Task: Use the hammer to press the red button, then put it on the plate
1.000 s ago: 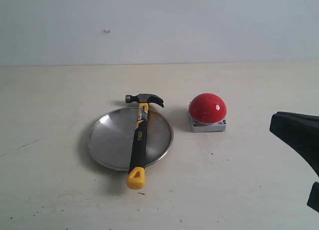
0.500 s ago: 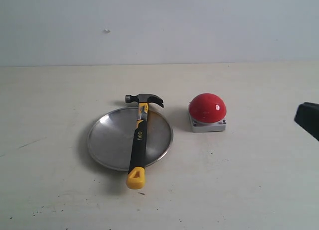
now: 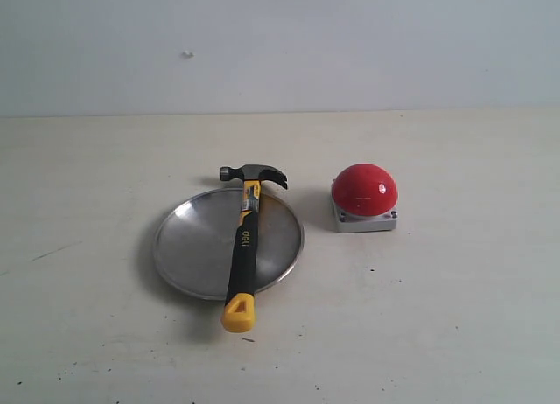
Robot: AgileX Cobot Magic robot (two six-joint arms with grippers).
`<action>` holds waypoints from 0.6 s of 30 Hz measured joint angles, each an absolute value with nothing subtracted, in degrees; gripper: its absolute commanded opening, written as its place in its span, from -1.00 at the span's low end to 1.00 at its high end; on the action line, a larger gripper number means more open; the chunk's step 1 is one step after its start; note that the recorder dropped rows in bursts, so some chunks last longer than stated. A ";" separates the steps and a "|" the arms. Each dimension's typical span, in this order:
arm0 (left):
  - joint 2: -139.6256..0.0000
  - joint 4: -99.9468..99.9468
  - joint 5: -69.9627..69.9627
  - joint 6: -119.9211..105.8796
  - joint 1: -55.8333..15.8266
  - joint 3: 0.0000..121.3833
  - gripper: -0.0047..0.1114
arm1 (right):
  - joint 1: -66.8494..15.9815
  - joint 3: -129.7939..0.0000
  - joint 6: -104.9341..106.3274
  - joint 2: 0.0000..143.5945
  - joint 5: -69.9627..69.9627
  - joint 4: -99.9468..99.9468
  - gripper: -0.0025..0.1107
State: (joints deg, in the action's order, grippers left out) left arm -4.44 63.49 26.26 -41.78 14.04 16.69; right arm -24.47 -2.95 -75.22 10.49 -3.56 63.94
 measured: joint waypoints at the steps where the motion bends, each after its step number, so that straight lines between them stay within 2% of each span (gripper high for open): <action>1: -4.44 63.46 26.26 -41.78 14.04 16.69 -0.92 | -24.47 -2.97 -75.22 10.49 -3.56 63.94 -0.96; 18: -4.44 63.16 26.26 -41.78 14.04 16.69 -0.92 | -24.47 -2.97 -75.13 10.49 -9.94 59.25 -0.96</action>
